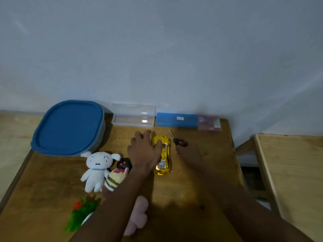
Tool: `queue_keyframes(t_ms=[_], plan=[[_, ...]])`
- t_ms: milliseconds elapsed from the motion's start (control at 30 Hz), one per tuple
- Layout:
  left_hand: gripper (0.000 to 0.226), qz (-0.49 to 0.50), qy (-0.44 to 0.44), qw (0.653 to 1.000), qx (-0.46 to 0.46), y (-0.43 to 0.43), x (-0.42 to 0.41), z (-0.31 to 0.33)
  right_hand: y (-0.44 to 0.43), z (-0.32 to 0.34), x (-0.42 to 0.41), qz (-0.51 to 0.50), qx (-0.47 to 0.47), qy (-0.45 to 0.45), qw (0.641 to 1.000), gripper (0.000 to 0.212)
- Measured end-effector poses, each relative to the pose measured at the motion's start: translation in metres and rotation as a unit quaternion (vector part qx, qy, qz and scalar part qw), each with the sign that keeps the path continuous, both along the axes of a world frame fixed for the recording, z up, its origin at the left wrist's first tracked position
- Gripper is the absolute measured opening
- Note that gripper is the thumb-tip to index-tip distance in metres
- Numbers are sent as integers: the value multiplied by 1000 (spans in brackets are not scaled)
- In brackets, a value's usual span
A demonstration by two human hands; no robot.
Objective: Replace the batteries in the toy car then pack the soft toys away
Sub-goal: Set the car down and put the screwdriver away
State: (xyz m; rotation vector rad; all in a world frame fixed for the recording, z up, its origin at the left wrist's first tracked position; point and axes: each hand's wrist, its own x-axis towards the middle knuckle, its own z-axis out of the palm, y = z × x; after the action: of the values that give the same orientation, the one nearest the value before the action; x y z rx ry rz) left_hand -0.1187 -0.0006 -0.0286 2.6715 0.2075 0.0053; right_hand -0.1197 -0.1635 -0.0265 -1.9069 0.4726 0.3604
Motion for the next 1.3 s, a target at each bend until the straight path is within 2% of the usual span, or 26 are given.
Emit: queue_keyframes(t_ms=[100, 167, 267, 367, 433, 667, 833, 933, 1000, 1100, 1200, 1300], plan=[[56, 1, -7, 1000, 22, 35, 36, 11, 18, 7, 39, 86, -72, -72, 991, 35], [70, -8, 21, 998, 55, 63, 62, 16, 36, 3, 61, 131, -118, -97, 980, 32], [86, -53, -6, 992, 114, 97, 94, 20, 66, -3, 89, 152, -184, -140, 961, 24], [86, -108, -30, 982, 153, 115, 114, 17, 91, -3, 107, 168, -249, -193, 934, 22], [86, -126, -31, 978, 162, 121, 122, 11, 104, -6, 114, 175, -277, -204, 923, 21], [81, -142, -69, 976, 150, 131, 130, -9, 119, -27, 125, 191, -304, -165, 918, 24], [72, -137, -73, 978, 140, 132, 130, -9, 118, -33, 122, 137, -297, -168, 930, 22], [67, -128, -56, 979, 150, 131, 130, -4, 117, -35, 108, -36, -269, -253, 929, 14], [61, -132, -41, 978, 157, 130, 127, -1, 115, -34, 102, -107, -231, -273, 928, 23], [51, -148, -15, 975, 164, 128, 122, 0, 109, -37, 99, -32, -242, -268, 932, 37], [43, -160, 9, 971, 178, 127, 119, -2, 100, -44, 99, 93, -333, -218, 913, 25], [35, -177, 21, 965, 195, 127, 121, -1, 94, -46, 98, 163, -390, -196, 885, 24]])
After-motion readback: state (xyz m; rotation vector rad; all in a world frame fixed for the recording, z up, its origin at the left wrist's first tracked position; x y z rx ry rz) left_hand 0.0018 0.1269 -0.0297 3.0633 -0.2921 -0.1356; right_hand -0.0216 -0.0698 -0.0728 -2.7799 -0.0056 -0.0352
